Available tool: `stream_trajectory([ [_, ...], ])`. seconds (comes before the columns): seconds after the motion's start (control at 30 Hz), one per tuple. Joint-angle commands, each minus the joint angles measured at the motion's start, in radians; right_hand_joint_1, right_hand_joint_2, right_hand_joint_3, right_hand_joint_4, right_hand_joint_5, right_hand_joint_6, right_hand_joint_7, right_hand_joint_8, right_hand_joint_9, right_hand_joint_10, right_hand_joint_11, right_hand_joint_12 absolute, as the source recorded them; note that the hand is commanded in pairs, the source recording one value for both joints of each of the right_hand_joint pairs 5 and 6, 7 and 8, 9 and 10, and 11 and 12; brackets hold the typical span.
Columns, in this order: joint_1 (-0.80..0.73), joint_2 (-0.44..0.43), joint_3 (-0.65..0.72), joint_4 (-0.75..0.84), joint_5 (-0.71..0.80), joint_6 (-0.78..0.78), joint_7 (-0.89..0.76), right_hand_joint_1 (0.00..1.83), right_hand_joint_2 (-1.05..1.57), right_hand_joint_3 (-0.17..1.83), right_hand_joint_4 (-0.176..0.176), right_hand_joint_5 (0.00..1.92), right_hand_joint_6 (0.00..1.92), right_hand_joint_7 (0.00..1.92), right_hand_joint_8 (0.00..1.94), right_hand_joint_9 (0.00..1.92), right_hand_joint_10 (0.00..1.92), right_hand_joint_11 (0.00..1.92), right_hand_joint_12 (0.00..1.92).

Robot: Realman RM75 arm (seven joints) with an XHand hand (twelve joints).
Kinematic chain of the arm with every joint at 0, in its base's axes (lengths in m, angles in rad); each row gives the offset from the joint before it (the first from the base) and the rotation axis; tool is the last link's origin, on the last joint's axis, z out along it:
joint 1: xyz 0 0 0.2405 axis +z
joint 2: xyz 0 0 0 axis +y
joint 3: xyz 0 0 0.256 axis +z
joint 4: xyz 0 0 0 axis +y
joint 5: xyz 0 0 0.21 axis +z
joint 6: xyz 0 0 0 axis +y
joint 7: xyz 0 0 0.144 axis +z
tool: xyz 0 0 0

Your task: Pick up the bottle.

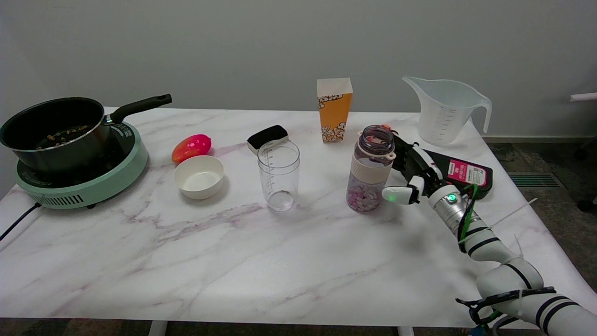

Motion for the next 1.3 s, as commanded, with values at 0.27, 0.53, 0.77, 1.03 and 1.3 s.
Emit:
stream_trajectory([
  [0.27, 0.121, -0.073, -0.075, -0.082, -0.013, -0.001, 0.005, 1.20, -0.60, 1.24, 0.000, 0.25, 0.25, 0.53, 0.53, 0.47, 0.47, 0.51, 0.51],
  [0.53, 0.113, -0.088, -0.075, -0.076, -0.006, -0.001, 0.005, 1.20, -0.51, 1.26, 0.000, 0.25, 0.25, 0.54, 0.54, 0.49, 0.49, 0.54, 0.54],
  [0.77, 0.086, -0.094, -0.070, -0.070, 0.005, 0.000, 0.007, 1.22, -0.38, 1.25, 0.000, 0.26, 0.26, 0.56, 0.56, 0.52, 0.52, 0.55, 0.55],
  [1.03, 0.071, -0.095, -0.064, -0.073, 0.036, 0.012, 0.007, 1.31, 0.20, 1.21, 0.000, 0.66, 0.66, 0.61, 0.61, 0.64, 0.64, 0.75, 0.75],
  [1.3, 0.075, -0.093, -0.064, -0.068, 0.036, 0.003, 0.006, 1.36, 0.73, 0.69, 0.000, 0.86, 0.86, 1.03, 1.03, 1.14, 1.14, 0.99, 0.99],
])
